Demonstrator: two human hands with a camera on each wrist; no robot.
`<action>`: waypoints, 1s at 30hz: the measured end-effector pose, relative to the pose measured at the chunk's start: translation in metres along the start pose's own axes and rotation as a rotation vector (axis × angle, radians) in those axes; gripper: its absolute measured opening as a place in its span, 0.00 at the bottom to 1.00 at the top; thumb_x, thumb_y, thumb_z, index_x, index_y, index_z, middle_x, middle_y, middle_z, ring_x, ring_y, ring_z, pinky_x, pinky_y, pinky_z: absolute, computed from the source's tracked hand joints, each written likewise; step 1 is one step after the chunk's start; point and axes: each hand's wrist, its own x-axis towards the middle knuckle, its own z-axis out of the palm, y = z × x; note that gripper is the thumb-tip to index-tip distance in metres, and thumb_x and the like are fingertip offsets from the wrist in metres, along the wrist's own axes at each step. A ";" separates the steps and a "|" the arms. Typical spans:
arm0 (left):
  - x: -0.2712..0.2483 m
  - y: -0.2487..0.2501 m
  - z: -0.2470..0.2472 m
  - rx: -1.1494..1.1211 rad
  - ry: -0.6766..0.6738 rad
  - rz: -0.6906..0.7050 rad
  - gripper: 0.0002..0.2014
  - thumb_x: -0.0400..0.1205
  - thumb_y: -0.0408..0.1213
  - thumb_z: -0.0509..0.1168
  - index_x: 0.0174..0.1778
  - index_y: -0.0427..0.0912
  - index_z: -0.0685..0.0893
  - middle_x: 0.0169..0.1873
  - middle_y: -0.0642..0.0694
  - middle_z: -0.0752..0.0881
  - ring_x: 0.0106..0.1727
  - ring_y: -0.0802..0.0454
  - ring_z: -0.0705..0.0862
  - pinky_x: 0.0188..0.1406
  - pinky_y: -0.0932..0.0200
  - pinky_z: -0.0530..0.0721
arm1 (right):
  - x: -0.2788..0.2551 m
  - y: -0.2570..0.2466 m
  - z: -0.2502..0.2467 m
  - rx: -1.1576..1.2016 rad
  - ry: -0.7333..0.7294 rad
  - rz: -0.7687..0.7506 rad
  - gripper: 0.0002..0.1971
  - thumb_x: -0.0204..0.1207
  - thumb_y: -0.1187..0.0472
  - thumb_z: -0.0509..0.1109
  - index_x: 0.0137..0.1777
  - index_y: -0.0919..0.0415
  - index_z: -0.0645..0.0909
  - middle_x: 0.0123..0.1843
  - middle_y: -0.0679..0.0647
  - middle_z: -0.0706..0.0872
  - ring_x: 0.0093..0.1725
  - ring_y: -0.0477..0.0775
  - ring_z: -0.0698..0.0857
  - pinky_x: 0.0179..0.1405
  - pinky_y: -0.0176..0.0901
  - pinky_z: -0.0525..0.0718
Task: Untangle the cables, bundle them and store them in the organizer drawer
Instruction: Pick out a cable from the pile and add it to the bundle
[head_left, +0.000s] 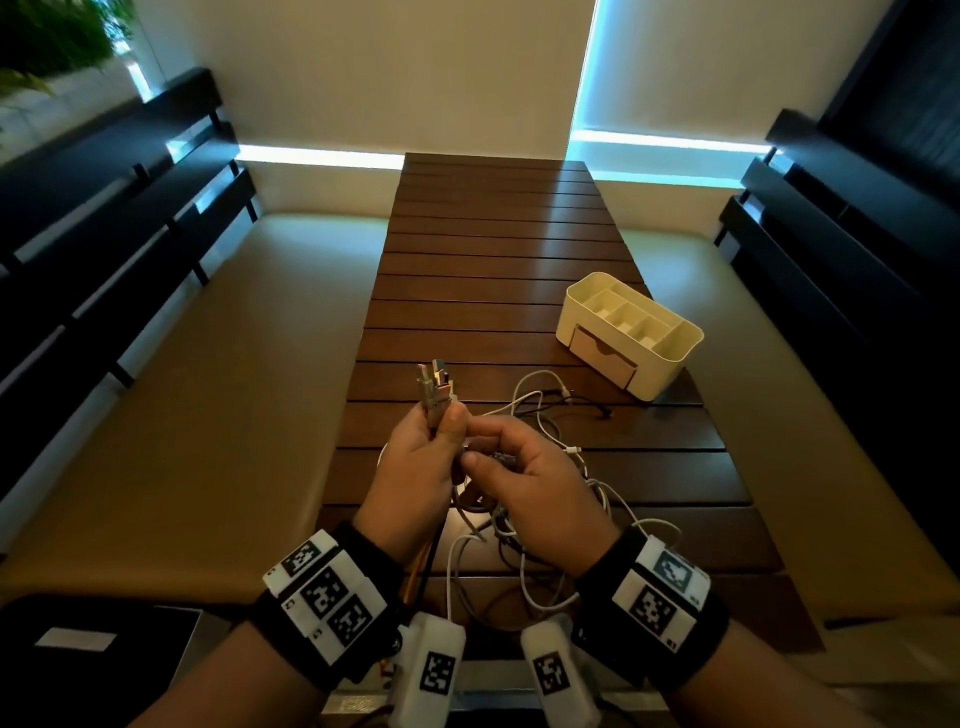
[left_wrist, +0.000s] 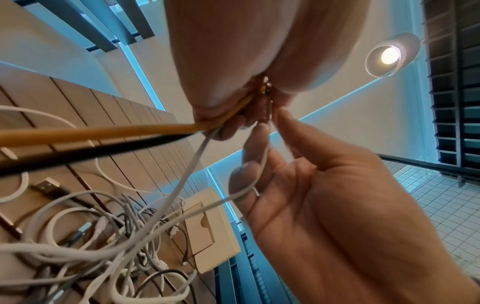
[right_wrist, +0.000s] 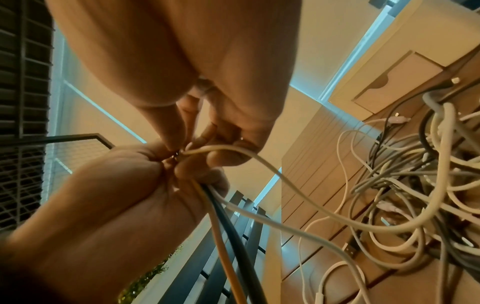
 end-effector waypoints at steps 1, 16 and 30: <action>0.000 0.001 0.000 0.004 0.035 0.011 0.16 0.83 0.48 0.58 0.50 0.36 0.75 0.39 0.37 0.81 0.36 0.44 0.84 0.35 0.52 0.86 | 0.000 0.000 0.000 -0.021 0.005 -0.004 0.10 0.83 0.65 0.67 0.59 0.51 0.83 0.52 0.55 0.88 0.42 0.47 0.89 0.40 0.38 0.87; -0.006 0.035 -0.031 -0.157 -0.021 -0.004 0.16 0.86 0.52 0.60 0.36 0.46 0.72 0.25 0.51 0.65 0.22 0.55 0.61 0.20 0.62 0.66 | -0.015 0.027 -0.030 -0.280 -0.129 0.152 0.13 0.82 0.51 0.67 0.46 0.62 0.81 0.37 0.55 0.82 0.37 0.50 0.81 0.39 0.42 0.83; -0.020 0.027 -0.020 0.647 -0.240 0.004 0.07 0.80 0.37 0.73 0.36 0.45 0.86 0.21 0.54 0.81 0.23 0.64 0.74 0.25 0.69 0.72 | -0.008 0.001 -0.026 -0.408 -0.013 -0.123 0.06 0.74 0.53 0.78 0.42 0.45 0.82 0.39 0.47 0.88 0.38 0.42 0.87 0.37 0.37 0.86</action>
